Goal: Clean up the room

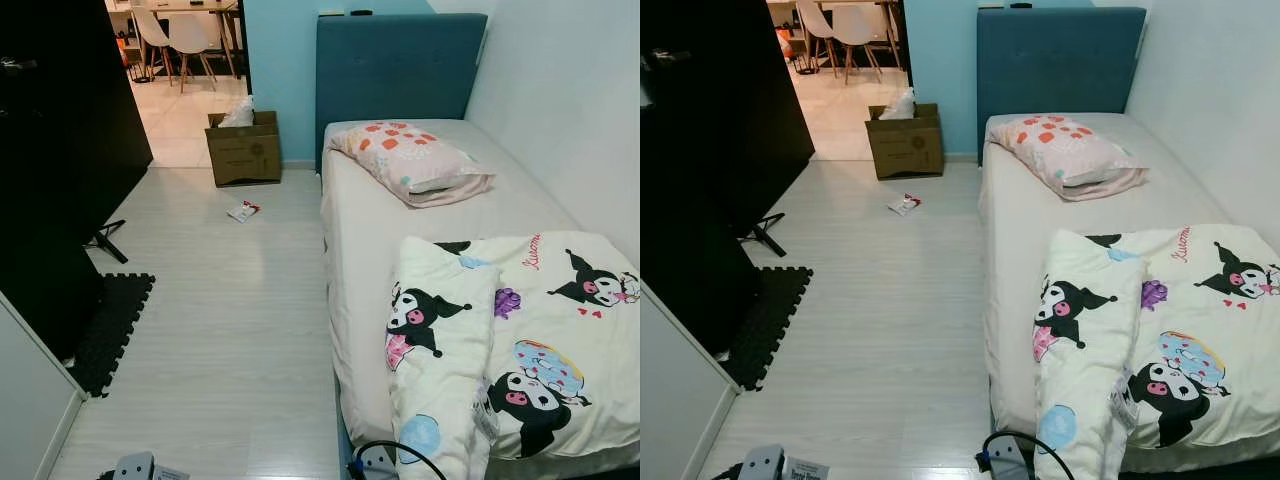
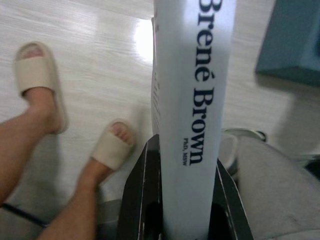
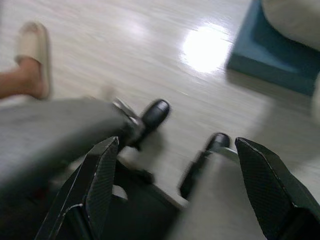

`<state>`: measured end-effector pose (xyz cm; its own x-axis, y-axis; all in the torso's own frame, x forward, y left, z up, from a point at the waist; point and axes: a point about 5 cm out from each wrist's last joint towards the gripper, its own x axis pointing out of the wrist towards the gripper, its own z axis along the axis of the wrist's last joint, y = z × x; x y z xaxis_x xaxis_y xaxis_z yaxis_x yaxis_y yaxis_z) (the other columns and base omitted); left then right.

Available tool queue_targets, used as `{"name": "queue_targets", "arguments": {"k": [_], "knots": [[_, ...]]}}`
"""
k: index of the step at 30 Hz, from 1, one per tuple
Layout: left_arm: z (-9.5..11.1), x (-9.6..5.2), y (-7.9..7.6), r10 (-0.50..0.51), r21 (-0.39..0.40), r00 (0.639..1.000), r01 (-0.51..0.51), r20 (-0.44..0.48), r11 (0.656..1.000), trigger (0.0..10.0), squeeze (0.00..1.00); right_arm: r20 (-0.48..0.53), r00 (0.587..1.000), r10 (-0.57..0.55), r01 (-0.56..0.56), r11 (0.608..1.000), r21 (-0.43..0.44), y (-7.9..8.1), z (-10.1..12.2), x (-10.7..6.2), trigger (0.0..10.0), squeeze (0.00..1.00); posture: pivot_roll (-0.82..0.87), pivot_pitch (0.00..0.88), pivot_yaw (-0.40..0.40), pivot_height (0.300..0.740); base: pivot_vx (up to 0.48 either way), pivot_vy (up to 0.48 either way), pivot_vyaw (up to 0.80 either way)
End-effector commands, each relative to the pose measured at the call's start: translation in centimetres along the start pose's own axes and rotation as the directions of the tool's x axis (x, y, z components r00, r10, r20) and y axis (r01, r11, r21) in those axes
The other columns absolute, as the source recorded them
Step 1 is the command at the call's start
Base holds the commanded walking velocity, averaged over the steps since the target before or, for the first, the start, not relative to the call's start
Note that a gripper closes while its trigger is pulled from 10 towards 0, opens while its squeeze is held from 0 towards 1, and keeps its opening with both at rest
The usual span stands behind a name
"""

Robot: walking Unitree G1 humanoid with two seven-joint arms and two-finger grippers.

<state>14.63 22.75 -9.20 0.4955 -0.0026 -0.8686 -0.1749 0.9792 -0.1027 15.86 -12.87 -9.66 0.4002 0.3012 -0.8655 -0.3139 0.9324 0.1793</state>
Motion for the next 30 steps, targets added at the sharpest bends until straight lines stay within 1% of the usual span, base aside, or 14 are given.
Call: {"name": "queue_targets", "arguments": {"k": [1,3,5,10,14,18,21,22,25,29,30], "knots": [[-0.1,0.0,0.0,0.001,0.005,1.0,-0.001,-0.002,1.0,10.0,0.0,0.001,1.0,0.005,-0.005,1.0,-0.012,0.1,0.3,0.1,10.0,0.0,0.14,0.0,-0.024,0.74,0.0,0.0,0.79],[-0.1,0.0,0.0,0.001,0.002,1.0,-0.001,-0.001,1.0,10.0,0.0,-0.002,1.0,0.011,-0.011,1.0,-0.023,0.0,0.3,0.0,10.0,0.0,0.14,0.0,-0.027,0.74,0.0,0.0,0.79],[-0.3,0.0,-0.2,0.0,-0.01,1.0,0.0,0.001,1.0,10.0,0.0,-0.014,1.0,0.027,-0.028,0.998,-0.058,0.0,0.5,0.0,10.0,0.0,0.15,0.0,-0.037,0.74,0.0,0.0,0.78],[-0.4,0.0,-0.2,-0.001,-0.021,1.0,0.001,0.0,1.0,10.0,0.0,-0.022,1.0,0.02,-0.021,0.998,-0.061,-0.1,0.4,0.0,10.0,0.0,0.15,0.0,-0.04,0.74,0.0,0.0,0.78],[-0.6,0.0,-0.4,-0.005,-0.018,1.0,0.005,-0.004,1.0,10.0,0.0,-0.06,0.998,-0.006,0.002,0.997,-0.078,-0.4,-0.4,-0.1,10.0,0.0,0.15,0.0,-0.045,0.74,0.0,0.0,0.0],[-0.6,0.0,-0.5,-0.013,-0.022,1.0,0.013,0.0,1.0,10.0,0.0,-0.082,0.997,-0.007,0.0,0.996,-0.086,-0.4,-1.0,-0.2,10.0,0.0,0.15,0.0,-0.051,0.74,0.0,0.0,0.0],[-0.6,0.0,-0.6,-0.021,-0.018,1.0,0.021,0.001,1.0,10.0,0.0,-0.079,0.997,-0.009,0.003,0.997,-0.073,-0.5,-1.1,-0.2,10.0,0.0,0.15,0.0,-0.054,0.74,0.0,-0.446,0.0],[-0.8,0.0,-0.7,-0.028,-0.018,1.0,0.028,0.001,0.999,10.0,0.0,-0.082,0.997,-0.007,0.003,0.999,-0.051,-0.6,-1.4,-0.3,10.0,0.0,0.15,0.0,-0.058,0.74,0.0,-0.442,0.0],[-0.9,0.0,-0.7,-0.027,-0.028,1.0,0.027,-0.001,0.999,10.0,0.0,-0.087,0.996,-0.008,0.006,0.999,-0.032,-0.6,-1.6,-0.3,10.0,0.0,0.15,0.0,-0.056,0.74,0.0,-0.442,0.0],[-1.0,0.0,-0.6,-0.009,-0.046,1.0,0.009,0.002,0.999,10.0,0.0,-0.09,0.996,-0.005,0.002,0.999,-0.041,-0.5,-1.7,-0.3,10.0,0.0,0.15,0.0,-0.057,0.74,0.0,-0.434,0.0],[-1.1,0.0,-0.5,-0.001,-0.062,1.0,0.002,0.004,0.998,10.0,0.0,-0.089,0.996,0.0,-0.004,0.999,-0.043,-0.3,-1.7,-0.3,10.0,0.0,0.15,0.0,-0.059,0.74,0.0,0.0,0.0]]}}
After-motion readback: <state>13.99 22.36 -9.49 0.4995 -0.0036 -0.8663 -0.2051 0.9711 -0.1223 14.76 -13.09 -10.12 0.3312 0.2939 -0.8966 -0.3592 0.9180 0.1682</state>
